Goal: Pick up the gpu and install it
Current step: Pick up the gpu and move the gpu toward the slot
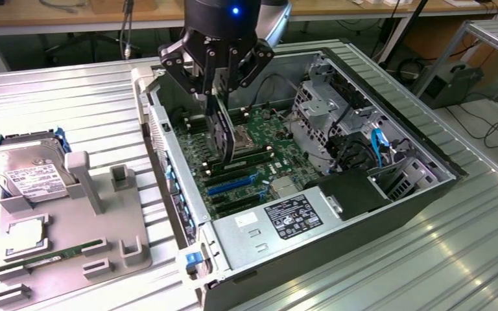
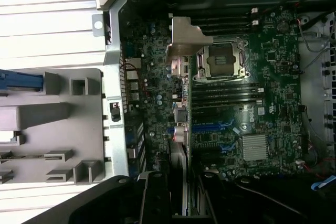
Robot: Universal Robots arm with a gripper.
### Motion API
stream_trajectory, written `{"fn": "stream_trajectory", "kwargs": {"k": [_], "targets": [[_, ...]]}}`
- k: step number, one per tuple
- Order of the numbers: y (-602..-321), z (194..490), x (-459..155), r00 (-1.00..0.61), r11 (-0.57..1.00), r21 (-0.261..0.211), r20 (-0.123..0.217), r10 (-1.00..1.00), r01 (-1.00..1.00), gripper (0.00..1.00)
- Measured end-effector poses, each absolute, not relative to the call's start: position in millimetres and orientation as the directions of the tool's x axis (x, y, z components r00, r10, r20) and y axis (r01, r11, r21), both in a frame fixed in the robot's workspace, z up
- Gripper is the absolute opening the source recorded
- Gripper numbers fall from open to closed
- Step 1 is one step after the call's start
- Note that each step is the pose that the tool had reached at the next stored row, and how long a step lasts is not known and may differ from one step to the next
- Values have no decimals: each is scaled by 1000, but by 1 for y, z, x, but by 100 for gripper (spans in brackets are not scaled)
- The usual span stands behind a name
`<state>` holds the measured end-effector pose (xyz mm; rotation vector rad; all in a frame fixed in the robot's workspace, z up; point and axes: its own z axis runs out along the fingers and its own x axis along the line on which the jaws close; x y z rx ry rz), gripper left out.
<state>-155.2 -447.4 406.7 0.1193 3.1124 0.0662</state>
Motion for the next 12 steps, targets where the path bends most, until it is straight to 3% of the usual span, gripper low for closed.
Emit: {"fn": "stream_trajectory", "kwargs": {"k": [12], "targets": [[-447,402,-146,-997,996,43,-25,77,76,26]]}}
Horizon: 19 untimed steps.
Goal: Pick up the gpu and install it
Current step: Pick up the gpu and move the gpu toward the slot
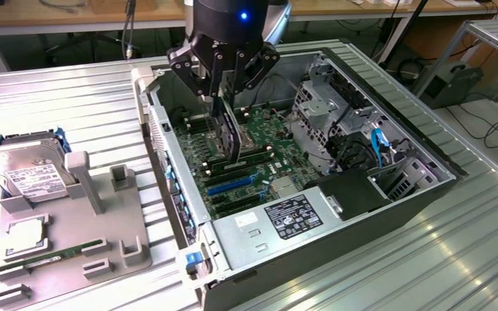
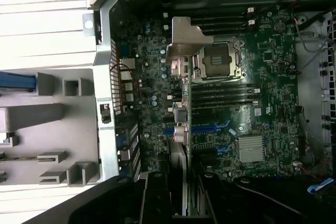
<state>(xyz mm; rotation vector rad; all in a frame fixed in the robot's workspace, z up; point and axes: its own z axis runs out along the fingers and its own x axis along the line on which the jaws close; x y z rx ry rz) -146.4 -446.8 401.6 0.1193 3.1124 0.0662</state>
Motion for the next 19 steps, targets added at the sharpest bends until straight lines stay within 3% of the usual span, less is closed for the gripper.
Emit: {"fn": "stream_trajectory", "kwargs": {"k": [19], "targets": [[-445,399,-129,-997,996,43,-25,77,76,26]]}}
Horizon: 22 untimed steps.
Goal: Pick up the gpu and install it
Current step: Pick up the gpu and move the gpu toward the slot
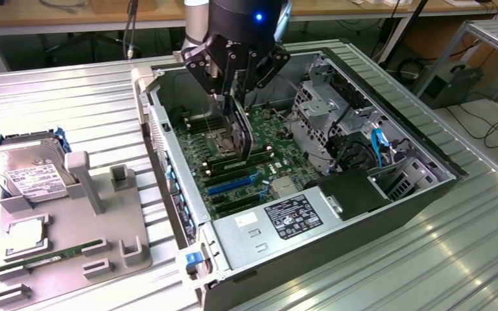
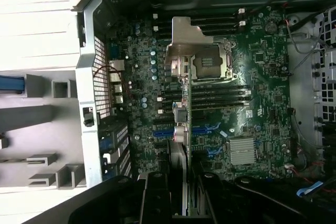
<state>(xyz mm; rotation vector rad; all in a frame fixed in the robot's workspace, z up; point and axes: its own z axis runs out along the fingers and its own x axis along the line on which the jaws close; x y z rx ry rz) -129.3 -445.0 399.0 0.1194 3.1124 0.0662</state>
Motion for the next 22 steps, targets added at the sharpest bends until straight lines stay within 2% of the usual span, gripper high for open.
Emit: {"fn": "stream_trajectory", "kwargs": {"k": [22], "targets": [[-442,394,-105,-997,996,43,-24,77,76,26]]}}
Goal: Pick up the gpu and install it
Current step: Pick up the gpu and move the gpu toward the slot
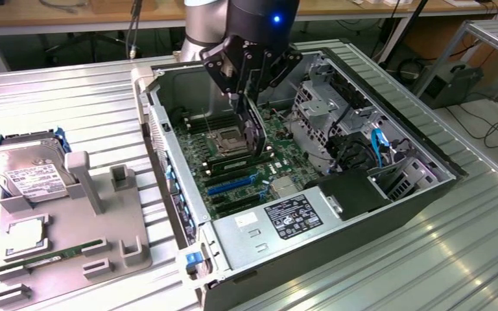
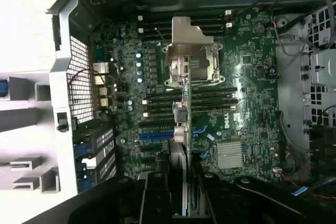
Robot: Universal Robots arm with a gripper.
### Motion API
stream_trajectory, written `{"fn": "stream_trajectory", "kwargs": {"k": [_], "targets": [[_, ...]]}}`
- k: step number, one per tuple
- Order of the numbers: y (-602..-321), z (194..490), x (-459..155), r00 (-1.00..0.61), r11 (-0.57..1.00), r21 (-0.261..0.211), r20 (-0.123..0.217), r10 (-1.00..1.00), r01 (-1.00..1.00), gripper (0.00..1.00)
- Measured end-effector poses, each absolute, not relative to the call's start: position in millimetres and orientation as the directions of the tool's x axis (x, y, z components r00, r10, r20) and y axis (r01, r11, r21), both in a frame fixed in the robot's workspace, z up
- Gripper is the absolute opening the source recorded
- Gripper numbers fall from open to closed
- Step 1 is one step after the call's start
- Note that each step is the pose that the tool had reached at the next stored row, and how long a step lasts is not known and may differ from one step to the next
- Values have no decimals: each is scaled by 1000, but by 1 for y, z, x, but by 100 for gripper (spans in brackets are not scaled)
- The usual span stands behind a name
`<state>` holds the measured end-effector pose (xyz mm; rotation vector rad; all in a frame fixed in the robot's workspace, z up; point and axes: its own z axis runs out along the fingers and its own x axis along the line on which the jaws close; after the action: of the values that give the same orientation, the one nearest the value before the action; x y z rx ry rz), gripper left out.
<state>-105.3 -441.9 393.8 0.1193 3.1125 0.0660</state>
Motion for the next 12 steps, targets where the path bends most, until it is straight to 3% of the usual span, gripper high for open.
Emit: {"fn": "stream_trajectory", "kwargs": {"k": [12], "targets": [[-439,388,-93,-997,996,43,-24,77,76,26]]}}
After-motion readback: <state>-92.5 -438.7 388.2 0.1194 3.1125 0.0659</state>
